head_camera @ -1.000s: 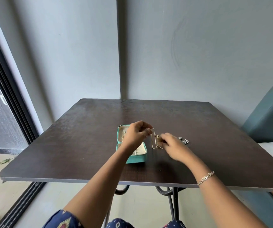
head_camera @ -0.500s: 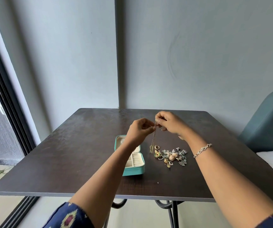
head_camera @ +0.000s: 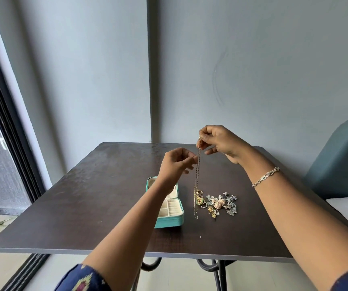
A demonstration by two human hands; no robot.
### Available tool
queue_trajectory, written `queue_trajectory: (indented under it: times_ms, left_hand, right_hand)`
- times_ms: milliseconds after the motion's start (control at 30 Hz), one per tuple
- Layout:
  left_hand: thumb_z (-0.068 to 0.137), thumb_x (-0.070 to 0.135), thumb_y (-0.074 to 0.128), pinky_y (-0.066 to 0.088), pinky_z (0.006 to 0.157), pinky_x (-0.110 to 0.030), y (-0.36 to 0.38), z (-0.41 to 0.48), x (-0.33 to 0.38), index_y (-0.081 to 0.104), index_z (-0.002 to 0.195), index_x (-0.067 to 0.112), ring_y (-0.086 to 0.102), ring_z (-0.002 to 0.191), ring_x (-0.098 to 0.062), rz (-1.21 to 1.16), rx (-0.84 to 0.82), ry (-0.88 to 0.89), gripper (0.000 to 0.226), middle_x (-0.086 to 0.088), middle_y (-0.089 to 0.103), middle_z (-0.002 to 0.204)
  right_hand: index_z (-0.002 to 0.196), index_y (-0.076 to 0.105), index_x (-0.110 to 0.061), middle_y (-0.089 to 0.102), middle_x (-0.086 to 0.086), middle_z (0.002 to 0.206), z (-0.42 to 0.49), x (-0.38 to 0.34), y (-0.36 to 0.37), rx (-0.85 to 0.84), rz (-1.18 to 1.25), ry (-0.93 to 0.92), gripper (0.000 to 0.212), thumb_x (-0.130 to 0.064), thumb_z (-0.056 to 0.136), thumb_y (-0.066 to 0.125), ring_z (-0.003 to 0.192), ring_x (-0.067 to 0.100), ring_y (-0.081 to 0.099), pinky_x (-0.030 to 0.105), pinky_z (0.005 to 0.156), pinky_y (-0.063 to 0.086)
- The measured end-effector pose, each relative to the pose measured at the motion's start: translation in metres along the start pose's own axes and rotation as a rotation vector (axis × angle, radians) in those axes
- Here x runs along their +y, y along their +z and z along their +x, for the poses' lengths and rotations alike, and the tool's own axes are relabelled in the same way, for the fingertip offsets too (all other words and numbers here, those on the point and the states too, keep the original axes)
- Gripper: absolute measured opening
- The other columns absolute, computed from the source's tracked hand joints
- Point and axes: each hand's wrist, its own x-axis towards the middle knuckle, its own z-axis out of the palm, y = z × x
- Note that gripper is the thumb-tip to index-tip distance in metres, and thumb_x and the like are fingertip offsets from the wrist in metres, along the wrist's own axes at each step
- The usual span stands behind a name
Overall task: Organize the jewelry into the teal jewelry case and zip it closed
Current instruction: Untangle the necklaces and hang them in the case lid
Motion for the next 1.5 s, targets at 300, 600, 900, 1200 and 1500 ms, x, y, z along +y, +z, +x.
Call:
queue_trajectory:
  times_ms: [300, 600, 900, 1200, 1500]
  left_hand:
    - [0.087, 0.007, 0.058, 0.042, 0.060, -0.023, 0.004, -0.003, 0.026, 0.057, 0.073, 0.014, 0.054, 0.059, -0.008, -0.078, 0.016, 0.038, 0.015, -0.001, 0.060, 0.068]
    - [0.093, 0.010, 0.049, 0.044, 0.057, -0.022, 0.002, -0.010, 0.039, 0.051, 0.076, 0.013, 0.055, 0.055, -0.008, -0.147, 0.024, 0.059, 0.018, 0.000, 0.059, 0.064]
    - [0.097, 0.038, 0.034, 0.044, 0.049, -0.024, 0.000, -0.026, 0.035, 0.050, 0.073, 0.013, 0.044, 0.044, -0.014, -0.261, -0.234, -0.119, 0.038, -0.002, 0.053, 0.050]
    - [0.095, 0.026, 0.042, 0.044, 0.057, -0.026, 0.002, -0.037, 0.009, 0.055, 0.076, 0.010, 0.053, 0.051, -0.017, -0.114, -0.357, -0.179, 0.028, -0.005, 0.070, 0.068]
    - [0.093, 0.020, 0.047, 0.051, 0.087, -0.029, 0.003, -0.039, -0.001, 0.059, 0.104, 0.008, 0.062, 0.101, -0.022, -0.280, -0.172, -0.186, 0.020, -0.013, 0.063, 0.109]
  right_hand:
    - [0.077, 0.048, -0.016, 0.059, 0.003, 0.074, -0.007, -0.024, -0.006, -0.033, 0.043, -0.067, 0.022, -0.011, 0.097, 0.041, 0.069, 0.013, 0.056, 0.023, 0.064, 0.044]
    - [0.079, 0.048, -0.015, 0.058, 0.004, 0.069, -0.009, -0.040, -0.005, 0.016, 0.131, -0.054, 0.020, -0.013, 0.097, 0.041, 0.061, 0.013, 0.055, 0.025, 0.061, 0.044]
    - [0.073, 0.044, -0.015, 0.058, -0.001, 0.047, -0.007, -0.057, -0.009, 0.089, 0.429, 0.045, 0.025, -0.010, 0.097, 0.039, 0.045, 0.013, 0.056, 0.023, 0.052, 0.045]
    - [0.073, 0.042, -0.016, 0.057, -0.002, 0.048, -0.008, -0.070, -0.018, 0.101, 0.533, 0.040, 0.025, -0.009, 0.097, 0.036, 0.049, 0.015, 0.054, 0.020, 0.050, 0.046]
    - [0.071, 0.042, -0.016, 0.056, -0.002, 0.049, -0.020, -0.064, -0.019, 0.055, 0.538, 0.004, 0.027, -0.010, 0.097, 0.036, 0.053, 0.016, 0.053, 0.020, 0.051, 0.046]
